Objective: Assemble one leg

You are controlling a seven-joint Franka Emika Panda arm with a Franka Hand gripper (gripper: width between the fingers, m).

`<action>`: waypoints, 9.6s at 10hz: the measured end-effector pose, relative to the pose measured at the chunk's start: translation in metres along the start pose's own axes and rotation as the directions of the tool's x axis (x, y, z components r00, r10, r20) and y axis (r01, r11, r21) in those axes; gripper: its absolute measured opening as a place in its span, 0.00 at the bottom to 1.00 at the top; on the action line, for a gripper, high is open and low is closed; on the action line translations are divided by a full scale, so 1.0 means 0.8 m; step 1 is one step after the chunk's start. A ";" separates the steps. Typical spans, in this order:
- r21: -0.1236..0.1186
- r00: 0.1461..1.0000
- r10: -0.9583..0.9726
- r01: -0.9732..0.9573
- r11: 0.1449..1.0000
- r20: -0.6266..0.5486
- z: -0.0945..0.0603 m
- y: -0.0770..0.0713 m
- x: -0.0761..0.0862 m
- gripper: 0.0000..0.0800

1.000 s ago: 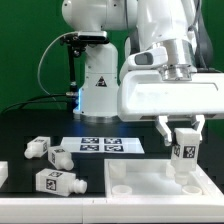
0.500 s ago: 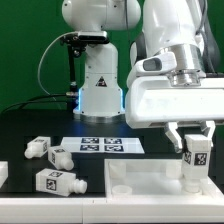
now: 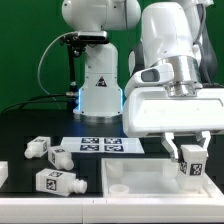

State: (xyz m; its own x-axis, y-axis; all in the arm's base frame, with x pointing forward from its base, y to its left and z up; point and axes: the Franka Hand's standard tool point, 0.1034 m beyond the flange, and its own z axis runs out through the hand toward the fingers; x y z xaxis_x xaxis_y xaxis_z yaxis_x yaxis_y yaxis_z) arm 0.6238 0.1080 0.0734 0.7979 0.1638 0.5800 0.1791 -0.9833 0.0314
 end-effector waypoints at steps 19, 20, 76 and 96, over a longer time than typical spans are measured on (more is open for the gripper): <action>-0.006 0.880 0.157 -0.173 0.985 0.449 0.008 -0.004 0.018 0.36; -0.043 0.867 0.241 -0.248 0.968 0.437 0.010 -0.001 0.018 0.36; -0.318 0.537 0.774 -0.708 0.630 0.337 0.015 0.006 0.013 0.36; 0.053 0.880 0.080 -0.119 0.991 0.468 0.020 0.012 0.014 0.65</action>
Offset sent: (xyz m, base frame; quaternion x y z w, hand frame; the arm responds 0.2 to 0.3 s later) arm 0.0000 0.0000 0.0000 0.0000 0.0000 0.0000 1.0000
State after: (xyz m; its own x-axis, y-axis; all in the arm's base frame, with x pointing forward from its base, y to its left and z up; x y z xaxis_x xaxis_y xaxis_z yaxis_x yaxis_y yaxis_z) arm 0.6437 0.1016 0.0673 0.9860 0.1020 0.1319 0.1133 -0.9902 -0.0811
